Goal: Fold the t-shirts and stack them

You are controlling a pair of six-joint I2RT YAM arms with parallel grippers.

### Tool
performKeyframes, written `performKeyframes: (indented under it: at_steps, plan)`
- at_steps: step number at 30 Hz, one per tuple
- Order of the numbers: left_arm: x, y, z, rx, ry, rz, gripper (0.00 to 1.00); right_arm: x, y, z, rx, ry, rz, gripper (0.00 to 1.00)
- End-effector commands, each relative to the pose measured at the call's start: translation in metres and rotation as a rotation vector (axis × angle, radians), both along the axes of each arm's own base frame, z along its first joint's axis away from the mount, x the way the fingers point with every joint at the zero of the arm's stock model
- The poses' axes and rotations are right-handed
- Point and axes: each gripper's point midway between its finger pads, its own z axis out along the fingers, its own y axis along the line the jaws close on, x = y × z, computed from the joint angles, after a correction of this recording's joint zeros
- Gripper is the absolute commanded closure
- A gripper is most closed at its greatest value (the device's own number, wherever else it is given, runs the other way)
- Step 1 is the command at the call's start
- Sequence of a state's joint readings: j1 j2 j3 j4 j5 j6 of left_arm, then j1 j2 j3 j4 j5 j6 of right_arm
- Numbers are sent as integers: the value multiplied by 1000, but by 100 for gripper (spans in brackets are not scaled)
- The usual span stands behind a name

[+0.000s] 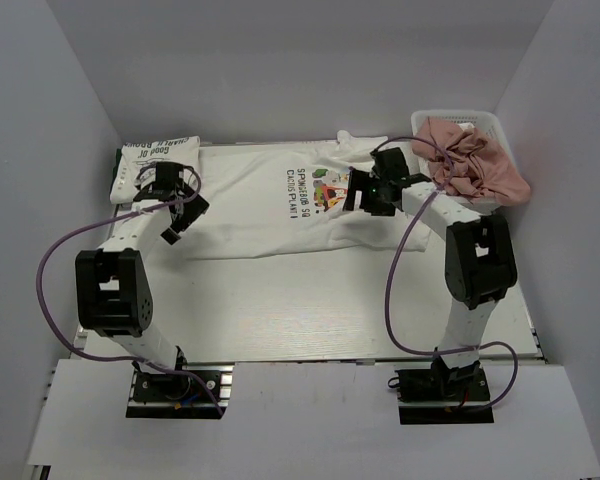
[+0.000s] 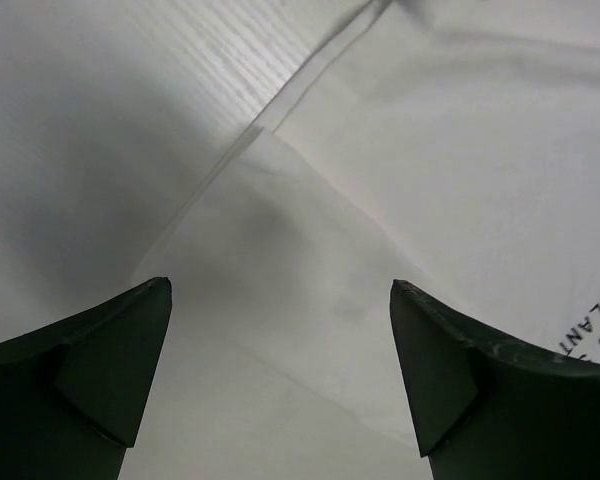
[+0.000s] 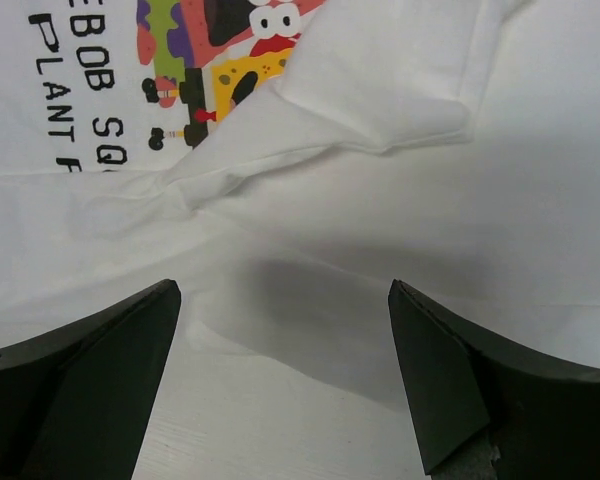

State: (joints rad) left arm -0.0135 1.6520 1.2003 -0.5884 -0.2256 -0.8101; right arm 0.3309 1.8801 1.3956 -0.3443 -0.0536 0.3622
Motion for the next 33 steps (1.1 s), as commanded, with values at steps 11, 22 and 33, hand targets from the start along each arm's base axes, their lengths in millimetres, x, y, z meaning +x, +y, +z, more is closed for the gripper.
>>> performKeyframes:
  at_steps: [11, 22, 33]
  plan:
    - [-4, -23, -8, -63, -72, -159, 0, 44, 35, -21, 102, -58, 43, 10]
    - [0, -20, -9, -39, -75, -177, 0, 126, 98, 7, 251, -304, 58, 10]
    - [11, -27, 17, -49, -149, -232, 0, 114, 79, 52, 143, -363, 34, 10]
